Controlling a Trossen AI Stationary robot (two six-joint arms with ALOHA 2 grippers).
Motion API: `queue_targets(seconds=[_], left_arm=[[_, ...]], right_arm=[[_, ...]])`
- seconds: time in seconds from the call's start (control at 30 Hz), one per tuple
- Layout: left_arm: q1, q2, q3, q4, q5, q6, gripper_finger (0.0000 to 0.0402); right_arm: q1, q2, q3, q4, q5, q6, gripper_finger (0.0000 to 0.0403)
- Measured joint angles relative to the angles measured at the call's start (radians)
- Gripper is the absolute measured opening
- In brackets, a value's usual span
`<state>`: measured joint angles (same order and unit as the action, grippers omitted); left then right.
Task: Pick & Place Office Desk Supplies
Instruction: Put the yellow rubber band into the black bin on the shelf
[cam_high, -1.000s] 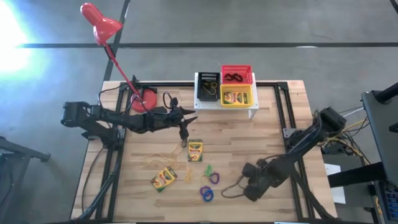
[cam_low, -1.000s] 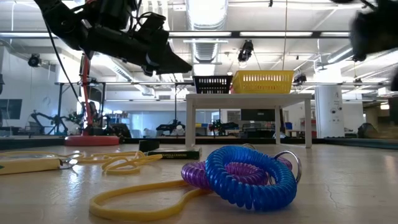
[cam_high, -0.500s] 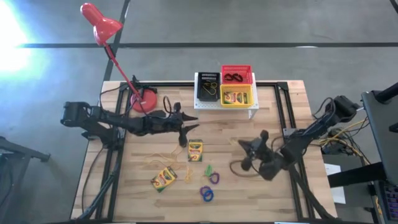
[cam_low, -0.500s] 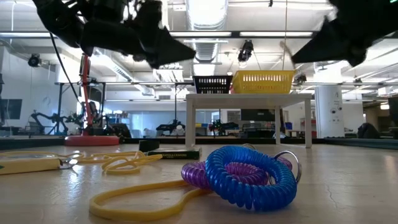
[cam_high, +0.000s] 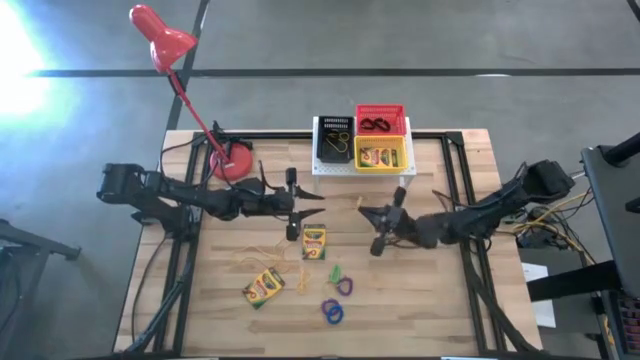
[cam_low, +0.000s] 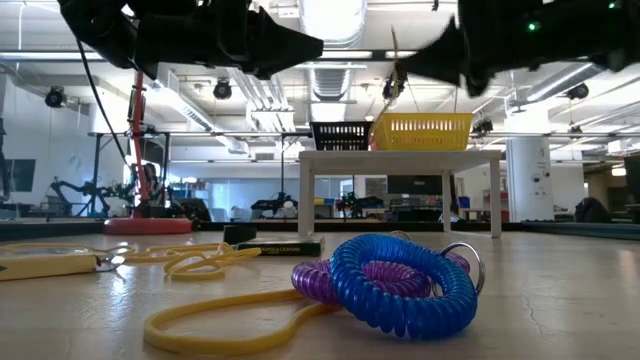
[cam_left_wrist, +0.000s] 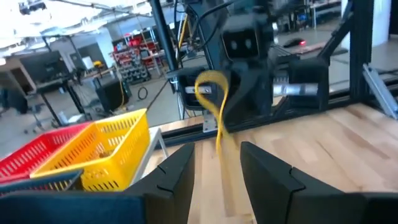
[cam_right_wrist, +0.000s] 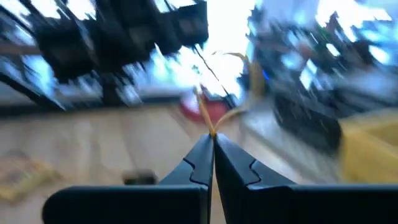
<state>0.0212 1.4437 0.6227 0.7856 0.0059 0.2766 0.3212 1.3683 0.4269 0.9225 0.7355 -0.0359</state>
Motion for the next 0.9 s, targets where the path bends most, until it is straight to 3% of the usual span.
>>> queue_targets(seconds=[0.1, 0.2, 0.67, 0.77, 0.9], left_arm=[[0.0, 0.009, 0.0, -0.001, 0.033, 0.008, 0.0132], [0.0, 0.045, 0.009, 0.001, 0.056, -0.019, 0.0139], [0.001, 0.235, 0.172, -0.007, 0.047, -0.251, 0.023], [0.001, 0.235, 0.185, -0.035, 0.047, -0.251, 0.0225], [0.0, 0.232, 0.191, -0.06, 0.047, -0.256, 0.0177]], right_arm=[[-0.046, 0.057, -0.019, 0.267, -0.178, -0.103, 0.0008], [-0.084, 0.104, -0.01, 0.387, -0.237, -0.154, 0.0008], [-0.12, 0.233, 0.045, 0.393, -0.249, -0.111, 0.0008], [-0.119, 0.233, 0.044, 0.38, -0.249, -0.102, 0.0008], [-0.116, 0.228, 0.043, 0.359, -0.248, -0.077, 0.0008]])
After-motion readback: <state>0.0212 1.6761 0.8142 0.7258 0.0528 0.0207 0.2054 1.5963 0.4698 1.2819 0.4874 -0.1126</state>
